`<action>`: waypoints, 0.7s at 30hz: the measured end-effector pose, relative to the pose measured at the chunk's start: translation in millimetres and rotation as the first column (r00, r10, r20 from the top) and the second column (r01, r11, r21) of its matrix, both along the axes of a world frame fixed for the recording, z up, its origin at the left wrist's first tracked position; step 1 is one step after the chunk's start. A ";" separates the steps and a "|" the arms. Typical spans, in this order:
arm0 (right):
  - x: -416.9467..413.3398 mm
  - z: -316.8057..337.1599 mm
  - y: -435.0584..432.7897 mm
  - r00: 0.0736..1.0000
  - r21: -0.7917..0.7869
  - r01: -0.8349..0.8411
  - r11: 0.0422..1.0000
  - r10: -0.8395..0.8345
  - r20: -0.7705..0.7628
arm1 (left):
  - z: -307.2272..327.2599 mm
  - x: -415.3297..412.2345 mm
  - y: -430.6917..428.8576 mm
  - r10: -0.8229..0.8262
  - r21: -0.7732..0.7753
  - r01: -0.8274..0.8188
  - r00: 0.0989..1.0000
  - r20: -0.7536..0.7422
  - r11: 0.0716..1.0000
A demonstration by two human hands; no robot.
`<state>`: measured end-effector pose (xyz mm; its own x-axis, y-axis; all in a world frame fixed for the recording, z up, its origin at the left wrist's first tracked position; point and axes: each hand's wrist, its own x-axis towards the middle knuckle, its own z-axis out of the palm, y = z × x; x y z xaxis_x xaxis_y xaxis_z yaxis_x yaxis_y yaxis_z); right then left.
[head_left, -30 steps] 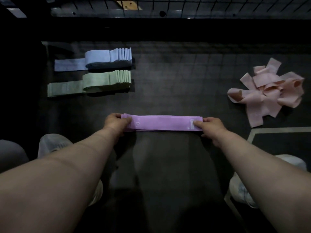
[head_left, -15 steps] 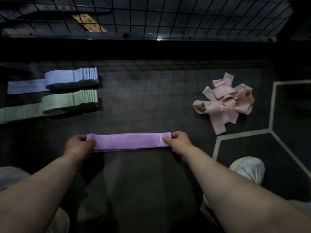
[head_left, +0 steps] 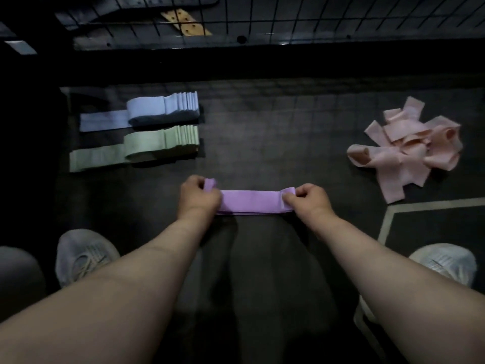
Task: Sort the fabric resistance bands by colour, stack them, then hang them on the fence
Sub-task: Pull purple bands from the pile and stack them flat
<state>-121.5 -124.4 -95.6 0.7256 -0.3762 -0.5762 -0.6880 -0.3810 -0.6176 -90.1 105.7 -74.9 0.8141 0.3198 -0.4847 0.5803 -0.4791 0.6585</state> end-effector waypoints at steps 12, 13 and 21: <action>-1.2 10.4 34.1 0.995 0.282 0.081 0.956 -0.095 0.036 | -11.8 -13.5 -74.1 -0.188 -0.282 0.135 0.967 -0.171 0.950; -0.2 10.8 34.7 0.995 0.283 0.081 0.956 -0.092 0.027 | -11.4 -13.3 -73.3 -0.167 -0.297 0.110 0.970 -0.175 0.949; -3.7 11.0 36.6 0.997 0.326 0.071 0.943 -0.081 0.019 | -6.3 -14.7 -72.9 0.054 -0.470 -0.203 0.949 -0.311 0.859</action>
<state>-125.3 -87.8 -84.6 0.7220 -0.2274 -0.6535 -0.6851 -0.1035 -0.7210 -104.8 32.8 -81.3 0.5902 0.0721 -0.8040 0.8072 -0.0454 0.5885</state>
